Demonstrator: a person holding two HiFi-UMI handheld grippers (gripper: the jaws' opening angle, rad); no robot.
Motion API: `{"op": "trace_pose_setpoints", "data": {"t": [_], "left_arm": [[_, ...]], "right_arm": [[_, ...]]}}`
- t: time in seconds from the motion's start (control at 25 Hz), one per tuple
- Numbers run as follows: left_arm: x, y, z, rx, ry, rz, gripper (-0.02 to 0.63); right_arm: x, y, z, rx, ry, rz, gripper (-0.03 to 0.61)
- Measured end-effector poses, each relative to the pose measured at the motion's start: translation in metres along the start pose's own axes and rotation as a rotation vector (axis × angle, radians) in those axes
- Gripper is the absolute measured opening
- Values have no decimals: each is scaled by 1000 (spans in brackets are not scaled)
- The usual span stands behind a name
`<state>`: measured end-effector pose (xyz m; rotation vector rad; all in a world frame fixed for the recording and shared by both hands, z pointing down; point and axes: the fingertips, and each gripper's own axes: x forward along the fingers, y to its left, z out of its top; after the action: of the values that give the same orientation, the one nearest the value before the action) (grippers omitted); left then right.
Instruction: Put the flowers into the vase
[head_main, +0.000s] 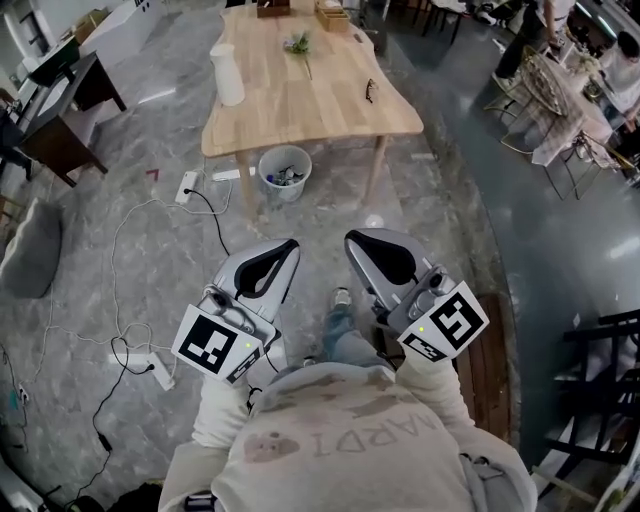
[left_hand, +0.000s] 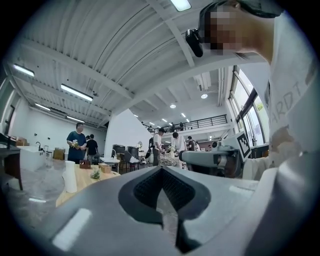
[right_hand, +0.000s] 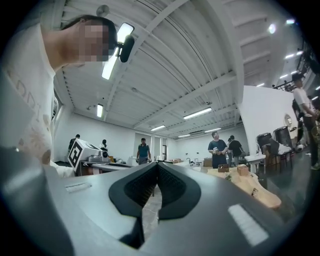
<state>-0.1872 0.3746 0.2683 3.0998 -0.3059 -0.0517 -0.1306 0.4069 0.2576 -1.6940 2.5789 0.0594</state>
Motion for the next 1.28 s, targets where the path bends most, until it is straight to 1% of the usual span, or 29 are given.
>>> {"op": "trace_pose_setpoints", "data": {"t": [0.2, 0.36, 0.72, 0.84, 0.96, 1.04, 1.12, 1.28], "left_arm": [[46, 35, 3, -10, -2, 23, 0], [96, 50, 8, 13, 10, 21, 0], [198, 79, 11, 32, 43, 22, 0], [217, 81, 11, 47, 49, 33, 0], [224, 87, 7, 69, 70, 49, 0], [227, 93, 3, 50, 75, 56, 0], [234, 99, 2, 23, 59, 59, 0], [252, 108, -3, 19, 42, 33, 0]], "right_arm": [[26, -44, -6, -15, 21, 50, 25], [37, -90, -4, -5, 17, 75, 25], [50, -193, 3, 19, -11, 102, 25], [53, -214, 0, 29, -20, 118, 25], [60, -224, -1, 45, -40, 138, 25], [62, -226, -4, 61, -45, 150, 25], [63, -233, -9, 70, -37, 148, 25], [67, -251, -12, 63, -27, 120, 25]]}}
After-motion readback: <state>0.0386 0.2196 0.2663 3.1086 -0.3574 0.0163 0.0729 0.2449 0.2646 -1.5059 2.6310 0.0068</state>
